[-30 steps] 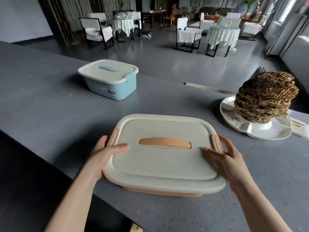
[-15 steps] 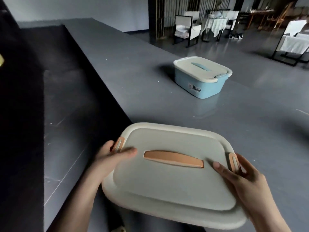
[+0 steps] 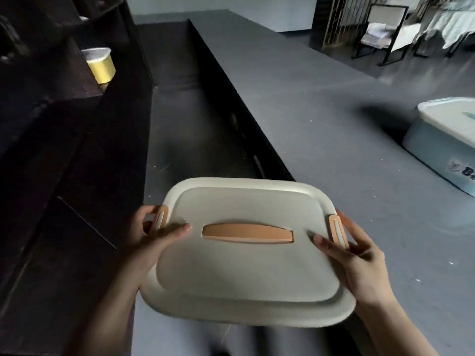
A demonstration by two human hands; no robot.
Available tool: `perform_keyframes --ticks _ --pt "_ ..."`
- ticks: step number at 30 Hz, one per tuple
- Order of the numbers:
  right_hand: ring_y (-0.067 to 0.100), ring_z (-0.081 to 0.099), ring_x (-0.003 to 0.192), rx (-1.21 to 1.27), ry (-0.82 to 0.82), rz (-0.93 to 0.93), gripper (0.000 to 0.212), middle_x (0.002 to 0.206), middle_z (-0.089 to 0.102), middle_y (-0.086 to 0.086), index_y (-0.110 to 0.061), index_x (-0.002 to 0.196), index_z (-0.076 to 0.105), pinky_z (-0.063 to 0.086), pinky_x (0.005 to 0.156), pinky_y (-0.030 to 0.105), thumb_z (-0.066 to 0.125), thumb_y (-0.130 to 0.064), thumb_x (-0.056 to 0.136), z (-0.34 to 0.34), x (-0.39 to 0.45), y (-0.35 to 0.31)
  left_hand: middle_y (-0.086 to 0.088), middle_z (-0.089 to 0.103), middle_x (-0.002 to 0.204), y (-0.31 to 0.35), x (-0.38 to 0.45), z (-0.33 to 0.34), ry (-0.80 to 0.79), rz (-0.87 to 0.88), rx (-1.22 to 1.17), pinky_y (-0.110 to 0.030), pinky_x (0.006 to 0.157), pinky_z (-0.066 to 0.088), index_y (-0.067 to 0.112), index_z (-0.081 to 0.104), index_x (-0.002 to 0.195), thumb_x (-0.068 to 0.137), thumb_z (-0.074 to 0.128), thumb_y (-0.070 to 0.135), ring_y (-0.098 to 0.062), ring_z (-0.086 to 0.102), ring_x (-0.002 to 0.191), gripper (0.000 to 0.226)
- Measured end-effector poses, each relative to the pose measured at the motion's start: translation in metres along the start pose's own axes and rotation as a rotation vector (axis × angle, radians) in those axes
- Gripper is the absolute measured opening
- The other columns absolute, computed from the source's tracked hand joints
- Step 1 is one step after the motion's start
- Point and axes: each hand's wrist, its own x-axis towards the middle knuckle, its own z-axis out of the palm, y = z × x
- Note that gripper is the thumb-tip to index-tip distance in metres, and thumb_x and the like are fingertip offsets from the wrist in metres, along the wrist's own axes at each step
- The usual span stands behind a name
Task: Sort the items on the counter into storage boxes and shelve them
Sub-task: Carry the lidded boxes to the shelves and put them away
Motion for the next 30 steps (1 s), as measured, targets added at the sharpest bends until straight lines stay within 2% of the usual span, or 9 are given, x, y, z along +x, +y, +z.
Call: perform_keyframes --ticks 2,4,7,10,14,20,24,27,30 --pt "0.012 0.071 0.089 0.023 -0.021 0.005 0.065 0.102 0.074 -0.002 -0.034 0.111 0.070 0.055 0.068 0.020 0.088 -0.028 0.048 0.029 0.029 0.002 0.000 0.063 0.100 -0.007 0.030 -0.010 0.021 -0.008 -0.003 -0.022 0.060 0.042 0.028 0.055 0.109 0.042 0.089 0.038 -0.009 0.060 0.081 0.075" --pt "0.017 0.070 0.093 0.035 -0.037 0.016 0.066 0.104 0.074 0.001 -0.031 0.111 0.070 0.056 0.077 0.028 0.088 -0.027 0.047 0.052 0.057 0.003 0.003 0.064 0.100 -0.013 0.059 -0.016 0.049 -0.028 -0.001 -0.022 0.060 0.043 0.036 0.056 0.104 0.040 0.083 0.043 -0.009 0.060 0.083 0.070" --pt "0.027 0.069 0.097 0.046 -0.062 0.036 0.067 0.106 0.072 0.007 -0.027 0.112 0.069 0.052 0.089 0.040 0.088 -0.024 0.048 0.078 0.099 0.002 0.009 0.065 0.096 -0.016 0.105 -0.017 0.076 -0.020 0.006 -0.020 0.061 0.045 0.052 0.055 0.094 0.034 0.092 0.048 -0.003 0.063 0.082 0.071" --pt "0.024 0.070 0.092 0.005 -0.099 0.035 0.067 0.103 0.073 0.007 -0.028 0.113 0.069 0.054 0.080 0.034 0.088 -0.024 0.049 0.097 0.150 0.001 0.010 0.069 0.088 -0.015 0.154 -0.008 0.090 -0.009 -0.009 -0.020 0.060 0.048 0.058 0.055 0.094 0.028 0.086 0.058 0.001 0.067 0.073 0.073" --pt "0.013 0.070 0.080 -0.043 -0.165 0.015 0.064 0.095 0.075 0.005 -0.028 0.112 0.069 0.055 0.065 0.022 0.086 -0.023 0.050 0.126 0.240 0.000 0.029 0.067 0.086 -0.016 0.223 0.016 0.118 -0.017 -0.049 -0.024 0.059 0.049 0.060 0.053 0.096 0.030 0.085 0.059 0.006 0.066 0.070 0.073" --pt "0.018 0.067 0.066 -0.134 -0.182 0.029 0.070 0.079 0.074 0.012 -0.038 0.104 0.068 0.054 0.071 0.033 0.087 -0.039 0.036 0.177 0.363 -0.017 0.015 0.072 0.080 0.010 0.318 0.040 0.207 -0.021 -0.057 -0.024 0.056 0.049 0.053 0.057 0.093 0.039 0.087 0.043 -0.004 0.069 0.063 0.062" --pt "0.021 0.067 0.062 -0.160 -0.240 0.039 0.066 0.074 0.073 0.013 -0.041 0.100 0.067 0.055 0.063 0.034 0.086 -0.036 0.037 0.221 0.434 -0.030 0.015 0.071 0.079 0.024 0.376 0.038 0.257 -0.054 -0.033 -0.013 0.047 0.046 0.039 0.059 0.098 0.049 0.094 0.030 -0.001 0.067 0.062 0.060" --pt "0.024 0.070 0.066 -0.183 -0.286 0.031 0.066 0.077 0.074 0.009 -0.041 0.101 0.066 0.055 0.064 0.038 0.086 -0.037 0.039 0.260 0.481 -0.033 0.003 0.071 0.081 0.030 0.423 0.029 0.302 -0.088 -0.051 -0.019 0.056 0.048 0.034 0.059 0.102 0.037 0.090 0.038 -0.004 0.068 0.068 0.072" --pt "0.028 0.071 0.079 -0.187 -0.306 0.013 0.069 0.087 0.074 0.004 -0.036 0.106 0.066 0.057 0.069 0.042 0.088 -0.038 0.040 0.305 0.526 -0.028 0.003 0.071 0.088 0.026 0.479 0.018 0.335 -0.098 -0.078 -0.026 0.064 0.050 0.036 0.058 0.101 0.027 0.086 0.048 -0.009 0.069 0.076 0.079"
